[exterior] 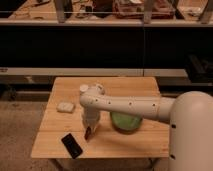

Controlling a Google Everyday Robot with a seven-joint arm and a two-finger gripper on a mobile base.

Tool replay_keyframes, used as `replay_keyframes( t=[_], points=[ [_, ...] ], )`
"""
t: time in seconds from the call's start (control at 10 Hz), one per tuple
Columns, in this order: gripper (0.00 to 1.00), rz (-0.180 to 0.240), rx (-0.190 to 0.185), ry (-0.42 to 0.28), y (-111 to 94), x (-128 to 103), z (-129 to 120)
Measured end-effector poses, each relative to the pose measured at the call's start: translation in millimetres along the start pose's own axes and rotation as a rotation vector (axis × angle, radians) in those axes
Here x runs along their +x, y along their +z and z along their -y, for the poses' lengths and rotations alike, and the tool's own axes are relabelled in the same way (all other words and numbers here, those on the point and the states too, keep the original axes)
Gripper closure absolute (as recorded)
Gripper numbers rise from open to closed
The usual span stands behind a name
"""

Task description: Drag the pepper across the table

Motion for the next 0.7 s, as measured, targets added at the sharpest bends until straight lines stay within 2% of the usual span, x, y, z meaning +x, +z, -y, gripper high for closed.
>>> replay_keyframes(
  t=[0.3,0.7],
  points=[
    [0.7,0.019,0.005,0.037,2,-20,-16],
    [0.7,0.025,0.014,0.082,1,-31,-36]
  ],
)
